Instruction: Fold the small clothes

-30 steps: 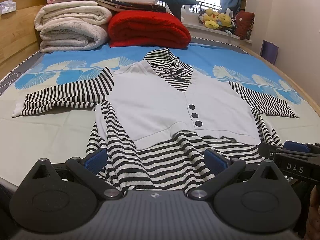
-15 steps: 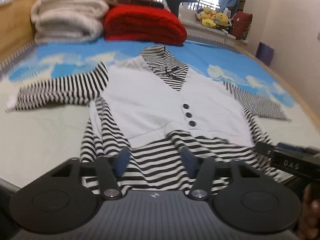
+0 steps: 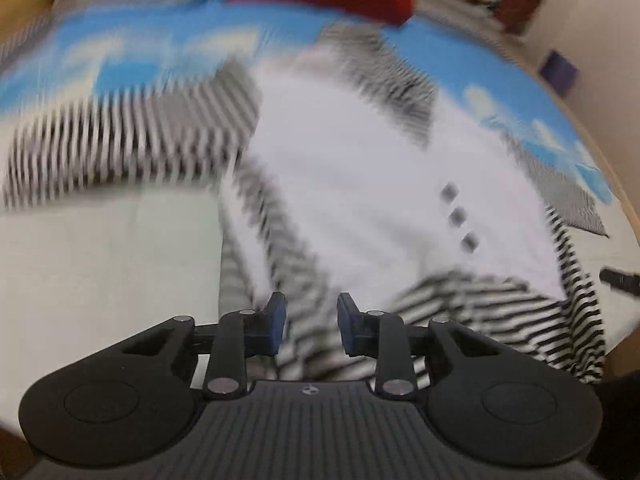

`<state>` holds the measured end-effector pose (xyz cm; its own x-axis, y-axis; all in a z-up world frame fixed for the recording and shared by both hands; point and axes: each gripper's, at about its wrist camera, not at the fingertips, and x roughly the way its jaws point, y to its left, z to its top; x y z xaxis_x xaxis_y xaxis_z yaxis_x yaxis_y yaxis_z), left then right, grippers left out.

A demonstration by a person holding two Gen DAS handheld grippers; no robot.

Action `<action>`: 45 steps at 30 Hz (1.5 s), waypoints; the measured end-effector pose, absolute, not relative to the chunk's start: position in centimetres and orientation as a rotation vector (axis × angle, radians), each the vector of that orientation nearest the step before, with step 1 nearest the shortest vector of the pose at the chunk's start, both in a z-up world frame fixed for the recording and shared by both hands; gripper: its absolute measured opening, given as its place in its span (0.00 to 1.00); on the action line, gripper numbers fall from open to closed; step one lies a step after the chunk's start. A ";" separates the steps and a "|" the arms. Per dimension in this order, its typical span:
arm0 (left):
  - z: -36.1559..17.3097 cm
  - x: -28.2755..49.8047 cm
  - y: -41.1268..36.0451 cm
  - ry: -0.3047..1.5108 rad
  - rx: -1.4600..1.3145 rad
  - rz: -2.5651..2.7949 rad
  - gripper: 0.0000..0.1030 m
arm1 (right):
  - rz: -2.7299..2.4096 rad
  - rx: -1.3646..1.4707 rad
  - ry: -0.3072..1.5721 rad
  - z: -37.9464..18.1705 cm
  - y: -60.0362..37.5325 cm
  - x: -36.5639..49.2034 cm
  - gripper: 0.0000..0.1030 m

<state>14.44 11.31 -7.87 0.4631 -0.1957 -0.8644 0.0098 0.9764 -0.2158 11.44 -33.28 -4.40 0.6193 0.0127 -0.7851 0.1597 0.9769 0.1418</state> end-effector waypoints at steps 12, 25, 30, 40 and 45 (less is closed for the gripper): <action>-12.0 14.3 9.1 1.218 -0.001 -0.048 0.30 | -0.186 0.248 1.164 -12.2 -34.3 11.6 0.19; -6.0 13.0 9.0 0.928 0.003 -0.057 0.26 | -0.297 0.187 1.098 -11.7 -34.8 11.4 0.09; -7.8 13.4 7.2 1.005 0.015 -0.193 0.26 | -0.229 0.164 0.933 -9.0 -33.6 10.8 0.15; -11.3 14.1 8.7 1.180 0.150 0.000 0.26 | -0.264 0.050 1.148 -12.6 -33.6 11.2 0.22; -8.9 13.9 8.4 1.066 0.072 -0.046 0.29 | -0.294 0.060 1.104 -12.0 -33.7 10.7 0.27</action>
